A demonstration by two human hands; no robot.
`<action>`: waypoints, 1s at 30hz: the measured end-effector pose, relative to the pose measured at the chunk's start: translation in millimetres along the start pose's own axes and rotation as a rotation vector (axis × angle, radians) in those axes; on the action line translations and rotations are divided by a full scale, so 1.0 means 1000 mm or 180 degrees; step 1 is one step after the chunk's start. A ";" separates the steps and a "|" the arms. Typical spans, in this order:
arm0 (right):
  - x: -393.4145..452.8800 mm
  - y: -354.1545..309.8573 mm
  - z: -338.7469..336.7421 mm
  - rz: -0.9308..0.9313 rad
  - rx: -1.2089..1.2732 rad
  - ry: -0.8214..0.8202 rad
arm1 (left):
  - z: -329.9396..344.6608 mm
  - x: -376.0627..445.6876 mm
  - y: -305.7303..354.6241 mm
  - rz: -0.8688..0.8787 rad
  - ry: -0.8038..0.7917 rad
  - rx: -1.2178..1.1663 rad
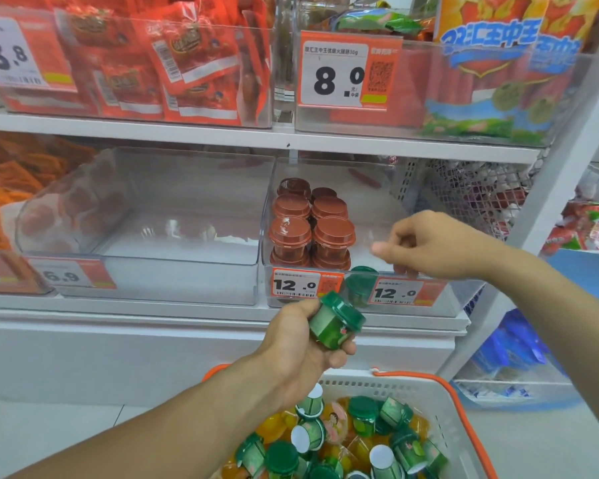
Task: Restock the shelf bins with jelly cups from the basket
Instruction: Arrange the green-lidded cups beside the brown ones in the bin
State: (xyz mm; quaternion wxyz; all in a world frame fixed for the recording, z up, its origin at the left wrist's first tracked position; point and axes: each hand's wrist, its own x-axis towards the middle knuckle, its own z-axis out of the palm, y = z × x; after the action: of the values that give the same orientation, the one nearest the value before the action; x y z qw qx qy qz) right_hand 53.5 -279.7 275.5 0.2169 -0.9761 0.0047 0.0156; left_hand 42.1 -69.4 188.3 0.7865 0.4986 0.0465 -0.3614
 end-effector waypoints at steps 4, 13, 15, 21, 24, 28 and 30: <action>-0.029 -0.030 -0.001 -0.0280 0.1042 -0.1070 | 0.012 -0.001 0.005 0.0083 -0.0304 -0.0074; -0.025 -0.024 -0.012 -0.0541 0.1627 -0.0471 | 0.023 -0.007 0.012 0.0014 -0.0365 0.0037; -0.016 -0.013 -0.028 -0.0278 0.1602 -0.0189 | 0.020 -0.006 0.012 -0.0095 -0.0207 0.0024; 0.051 0.033 -0.011 0.0826 0.1251 0.0192 | 0.017 -0.004 0.006 -0.0390 0.0072 0.0490; 0.084 0.043 0.018 0.1304 0.1535 0.0318 | 0.016 -0.006 -0.001 -0.0250 0.0136 0.2104; 0.108 0.049 0.048 0.1488 0.1787 0.0192 | -0.002 -0.003 -0.016 0.0344 0.0365 0.4341; 0.110 0.046 0.053 0.1436 0.1728 0.0043 | -0.008 0.000 -0.018 0.0337 0.0486 0.4537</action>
State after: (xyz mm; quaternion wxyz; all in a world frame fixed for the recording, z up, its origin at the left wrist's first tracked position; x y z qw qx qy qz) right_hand 160.8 -299.3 204.1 0.4595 -0.8573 0.2257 0.0549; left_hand 33.1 -66.8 170.8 0.2807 0.9163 -0.1701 -0.2293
